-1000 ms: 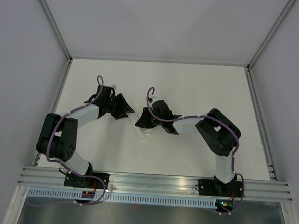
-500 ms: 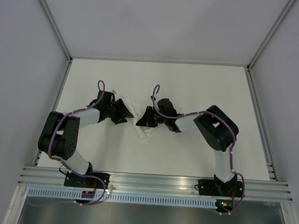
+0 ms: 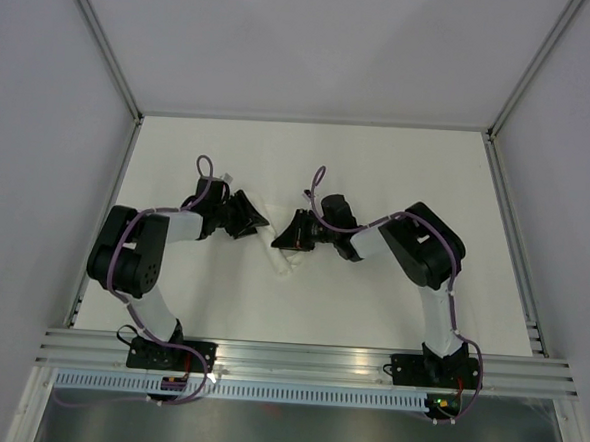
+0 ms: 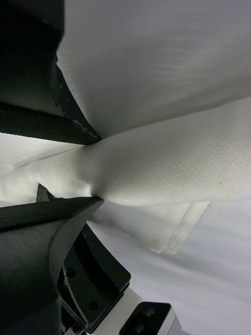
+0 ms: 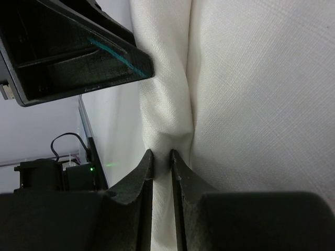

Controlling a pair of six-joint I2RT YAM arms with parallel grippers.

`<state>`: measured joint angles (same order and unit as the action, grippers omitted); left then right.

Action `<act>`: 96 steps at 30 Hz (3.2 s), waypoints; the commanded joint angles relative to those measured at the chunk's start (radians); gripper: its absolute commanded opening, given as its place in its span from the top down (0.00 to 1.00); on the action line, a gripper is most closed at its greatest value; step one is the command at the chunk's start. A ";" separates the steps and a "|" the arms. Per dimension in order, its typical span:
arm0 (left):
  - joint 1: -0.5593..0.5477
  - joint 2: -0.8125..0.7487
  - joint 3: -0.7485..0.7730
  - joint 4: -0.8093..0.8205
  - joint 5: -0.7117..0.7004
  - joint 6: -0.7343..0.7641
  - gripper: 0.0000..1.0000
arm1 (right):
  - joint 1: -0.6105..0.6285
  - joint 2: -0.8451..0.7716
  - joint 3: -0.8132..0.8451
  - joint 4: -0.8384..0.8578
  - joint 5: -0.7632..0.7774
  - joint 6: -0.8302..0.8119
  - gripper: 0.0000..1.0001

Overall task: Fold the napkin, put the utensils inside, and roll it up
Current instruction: Roll the napkin at the center of the board.

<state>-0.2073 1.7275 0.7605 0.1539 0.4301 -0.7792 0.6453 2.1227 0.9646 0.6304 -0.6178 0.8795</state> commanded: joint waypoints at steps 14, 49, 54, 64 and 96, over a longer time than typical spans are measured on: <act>-0.076 0.049 0.227 -0.457 -0.238 0.075 0.98 | -0.004 0.024 -0.059 -0.403 0.171 -0.158 0.65; -0.191 0.179 0.484 -0.930 -0.369 0.126 0.98 | 0.608 -0.010 0.506 -0.954 1.518 -0.477 0.40; -0.192 0.181 0.485 -0.933 -0.370 0.126 0.98 | 0.620 0.026 0.549 -0.969 1.576 -0.505 0.40; -0.195 0.190 0.488 -0.935 -0.366 0.120 0.98 | 0.629 0.094 0.628 -0.994 1.600 -0.534 0.44; -0.090 0.055 0.548 -0.716 -0.143 0.143 0.35 | 0.376 -0.175 0.131 -0.638 0.937 -0.324 0.98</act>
<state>-0.3340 1.8694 1.2804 -0.6544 0.2142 -0.6559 1.0725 1.9469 1.1664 -0.0093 0.5156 0.5026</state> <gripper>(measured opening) 0.642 0.113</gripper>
